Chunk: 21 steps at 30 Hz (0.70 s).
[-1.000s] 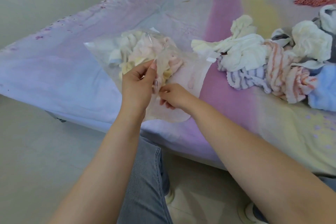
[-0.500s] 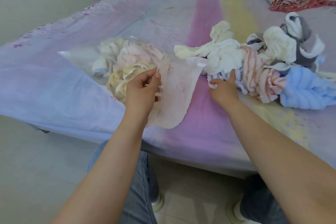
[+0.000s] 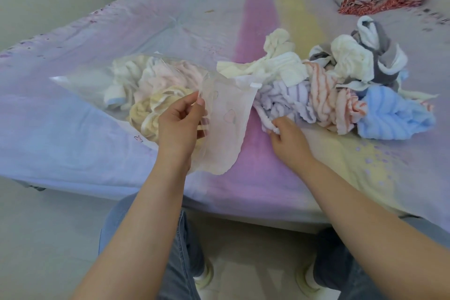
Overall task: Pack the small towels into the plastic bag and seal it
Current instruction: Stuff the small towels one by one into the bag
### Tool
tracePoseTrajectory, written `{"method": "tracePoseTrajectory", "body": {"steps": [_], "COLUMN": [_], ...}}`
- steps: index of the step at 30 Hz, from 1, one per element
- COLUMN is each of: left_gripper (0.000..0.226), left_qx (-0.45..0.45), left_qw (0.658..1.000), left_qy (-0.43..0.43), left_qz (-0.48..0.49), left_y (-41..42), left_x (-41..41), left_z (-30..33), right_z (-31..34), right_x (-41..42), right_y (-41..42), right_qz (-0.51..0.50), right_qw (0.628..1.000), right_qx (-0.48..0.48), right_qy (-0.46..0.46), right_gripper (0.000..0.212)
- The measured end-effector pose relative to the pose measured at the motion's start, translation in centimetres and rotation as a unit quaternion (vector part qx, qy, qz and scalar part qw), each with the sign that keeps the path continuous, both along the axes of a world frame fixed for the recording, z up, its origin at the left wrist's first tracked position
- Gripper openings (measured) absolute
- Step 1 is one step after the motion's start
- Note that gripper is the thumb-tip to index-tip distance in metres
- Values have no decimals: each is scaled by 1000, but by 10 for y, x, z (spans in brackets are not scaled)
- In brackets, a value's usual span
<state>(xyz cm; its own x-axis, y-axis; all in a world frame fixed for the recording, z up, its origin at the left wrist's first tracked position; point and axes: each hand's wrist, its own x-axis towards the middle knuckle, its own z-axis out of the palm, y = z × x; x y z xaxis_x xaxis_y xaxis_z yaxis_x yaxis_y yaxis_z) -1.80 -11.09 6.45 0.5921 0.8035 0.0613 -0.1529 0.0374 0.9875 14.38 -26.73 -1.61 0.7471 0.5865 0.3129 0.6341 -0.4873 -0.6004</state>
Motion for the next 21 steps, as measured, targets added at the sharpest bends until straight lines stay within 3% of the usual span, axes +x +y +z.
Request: {"method": "tracePoseTrajectory", "body": {"steps": [4,10,15,21], "left_gripper": [22,22,30,24], "left_qx": [-3,8,21,42], "left_qw": [1000,1000,999,998], "left_qy": [-4,-4,11,12], "left_qz": [3,-19,-34,-36], "left_y": [0,-1,-3,-2], "left_x": [-4,-16,-25,-32], "left_z": [0,4,2,7], "right_z": [-2,10,40,94], "right_x": [-43,-60,-72,-55], "right_y": [-10,-17,-25,-29], "right_qz": [93,115,111,89], "right_qw": [991,982,972,945], "right_qx": [-24,-76,-202,-309], "right_qy": [-89,-126,36,64], "right_gripper": [6,11,44,55]}}
